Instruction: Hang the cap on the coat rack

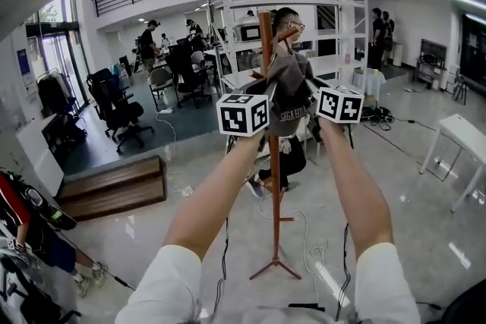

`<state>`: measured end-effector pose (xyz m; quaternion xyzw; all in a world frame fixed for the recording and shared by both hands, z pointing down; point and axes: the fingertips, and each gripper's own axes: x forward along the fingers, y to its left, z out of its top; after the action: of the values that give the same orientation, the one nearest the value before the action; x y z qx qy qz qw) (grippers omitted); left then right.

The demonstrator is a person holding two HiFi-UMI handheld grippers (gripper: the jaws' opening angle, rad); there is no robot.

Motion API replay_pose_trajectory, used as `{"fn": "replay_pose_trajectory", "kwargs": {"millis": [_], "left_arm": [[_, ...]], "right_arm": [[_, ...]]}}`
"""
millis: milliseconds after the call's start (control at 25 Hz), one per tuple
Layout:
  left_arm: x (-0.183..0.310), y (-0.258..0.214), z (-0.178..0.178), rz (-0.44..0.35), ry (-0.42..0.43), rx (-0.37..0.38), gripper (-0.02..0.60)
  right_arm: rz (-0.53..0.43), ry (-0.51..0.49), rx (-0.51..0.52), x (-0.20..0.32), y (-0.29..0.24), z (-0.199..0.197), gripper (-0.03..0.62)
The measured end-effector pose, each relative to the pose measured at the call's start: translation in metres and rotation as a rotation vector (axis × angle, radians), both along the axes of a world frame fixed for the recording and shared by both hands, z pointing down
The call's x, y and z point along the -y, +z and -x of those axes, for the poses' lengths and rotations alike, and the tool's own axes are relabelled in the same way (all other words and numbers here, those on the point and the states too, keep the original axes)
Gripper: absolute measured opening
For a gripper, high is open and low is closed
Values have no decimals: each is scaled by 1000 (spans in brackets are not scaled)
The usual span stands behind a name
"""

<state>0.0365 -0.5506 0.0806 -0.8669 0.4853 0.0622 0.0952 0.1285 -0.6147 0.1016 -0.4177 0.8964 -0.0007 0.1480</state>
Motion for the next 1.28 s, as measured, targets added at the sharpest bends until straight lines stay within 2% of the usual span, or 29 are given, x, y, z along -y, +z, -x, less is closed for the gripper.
{"fn": "replay_pose_trajectory", "kwargs": {"millis": [480, 680, 840, 1080, 1280], "left_arm": [[-3, -2, 7, -53, -32, 14, 33], [-16, 2, 13, -105, -10, 12, 103], [-33, 13, 16, -139, 2, -1, 104], [-75, 29, 10, -213, 57, -21, 101], [-113, 64, -4, -225, 135, -41, 86]], "right_arm": [[-55, 29, -84, 0, 3, 9, 44], [-95, 58, -79, -8, 7, -5, 83], [-115, 87, -71, -22, 23, -22, 83], [-102, 102, -61, -50, 62, -45, 83], [-119, 116, -86, -96, 100, -61, 81]]}}
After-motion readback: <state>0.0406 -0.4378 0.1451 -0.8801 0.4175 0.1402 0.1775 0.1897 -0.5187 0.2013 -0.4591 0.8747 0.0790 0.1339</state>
